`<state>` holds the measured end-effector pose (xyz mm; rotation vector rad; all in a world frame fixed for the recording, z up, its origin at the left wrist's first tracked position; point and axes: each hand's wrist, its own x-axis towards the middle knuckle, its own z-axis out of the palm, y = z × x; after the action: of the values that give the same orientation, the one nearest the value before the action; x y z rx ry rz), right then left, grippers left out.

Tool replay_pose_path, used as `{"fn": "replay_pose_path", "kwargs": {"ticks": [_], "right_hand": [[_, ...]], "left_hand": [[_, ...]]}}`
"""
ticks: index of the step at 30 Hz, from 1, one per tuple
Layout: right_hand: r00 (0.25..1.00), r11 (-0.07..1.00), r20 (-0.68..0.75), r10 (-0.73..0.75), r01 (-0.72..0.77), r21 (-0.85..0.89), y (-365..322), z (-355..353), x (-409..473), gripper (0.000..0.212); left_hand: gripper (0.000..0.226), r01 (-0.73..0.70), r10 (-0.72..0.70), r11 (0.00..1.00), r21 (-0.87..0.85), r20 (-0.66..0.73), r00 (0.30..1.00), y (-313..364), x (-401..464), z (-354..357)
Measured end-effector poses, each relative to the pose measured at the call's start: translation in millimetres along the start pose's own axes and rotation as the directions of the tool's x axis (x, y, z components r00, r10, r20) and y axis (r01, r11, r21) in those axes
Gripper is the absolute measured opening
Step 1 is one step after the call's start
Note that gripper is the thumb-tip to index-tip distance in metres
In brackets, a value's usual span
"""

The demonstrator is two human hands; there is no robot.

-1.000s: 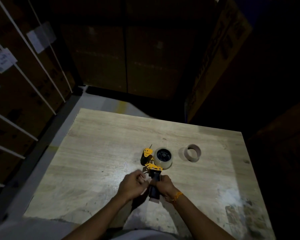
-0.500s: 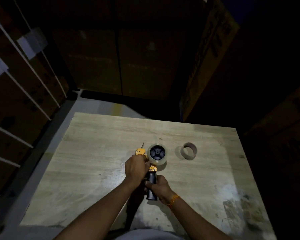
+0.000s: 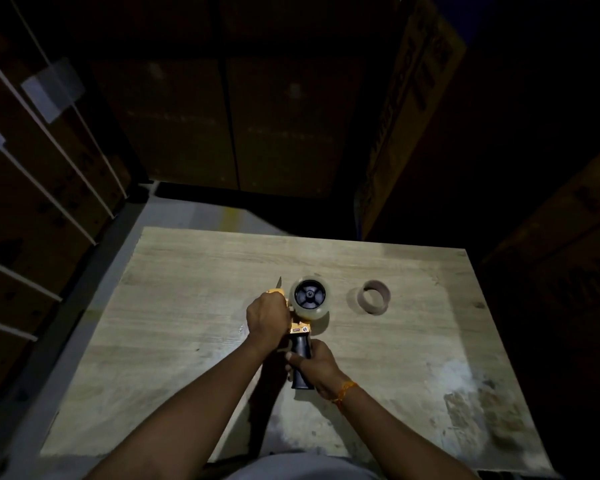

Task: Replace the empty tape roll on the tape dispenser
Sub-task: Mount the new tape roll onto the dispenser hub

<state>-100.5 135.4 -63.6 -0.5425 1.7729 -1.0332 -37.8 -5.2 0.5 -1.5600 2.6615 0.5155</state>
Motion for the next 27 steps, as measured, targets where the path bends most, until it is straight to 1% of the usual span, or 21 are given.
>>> {"fn": "replay_pose_path", "kwargs": {"ticks": [3,6,9,12,16,19,23,25,27], "right_hand": [[1.0,1.0,-0.001,0.004,-0.004,-0.007,-5.1,-2.4,1.0,0.009],[1.0,1.0,0.0,0.001,-0.001,-0.019,-4.8,-3.5,3.0,0.012],[1.0,0.999,-0.011,0.002,-0.003,-0.038,-9.3,-4.1,1.4,0.013],[0.999,0.995,-0.034,-0.013,0.01,-0.098,-12.8,-4.1,-0.7,0.015],[0.998,0.989,-0.053,-0.016,0.008,-0.146,-13.8,-4.9,0.2,0.026],[0.998,0.98,-0.055,-0.036,0.024,-0.195,-15.5,-5.4,1.3,0.037],[0.997,0.974,-0.065,-0.036,0.021,-0.226,-19.8,-6.1,0.1,0.037],[0.997,0.973,-0.065,-0.037,0.021,-0.232,-20.6,-6.2,1.2,0.039],[0.997,0.974,-0.061,-0.039,0.025,-0.226,-21.8,-5.3,1.5,0.038]], "left_hand": [[0.016,-0.057,0.056,0.998,0.029,0.014,0.998,-1.6,5.5,-5.0],[0.017,-0.098,0.096,0.993,0.059,0.036,0.995,-3.7,11.4,-9.0],[0.021,-0.087,0.082,0.992,0.094,0.055,0.995,-2.0,14.4,-14.1],[0.027,-0.072,0.063,0.99,0.124,0.071,0.995,1.5,14.1,-19.9],[0.031,-0.075,0.07,0.988,0.135,0.038,0.997,4.5,13.5,-22.9],[0.028,-0.05,0.046,0.988,0.144,0.029,0.999,7.7,10.8,-25.8],[0.012,0.002,-0.002,0.991,0.135,-0.001,1.0,8.3,10.7,-25.9],[0.012,0.022,-0.02,0.994,0.111,-0.018,1.0,5.8,13.4,-24.4],[0.013,0.009,-0.008,0.996,0.088,-0.015,1.0,3.9,16.5,-23.5]]}}
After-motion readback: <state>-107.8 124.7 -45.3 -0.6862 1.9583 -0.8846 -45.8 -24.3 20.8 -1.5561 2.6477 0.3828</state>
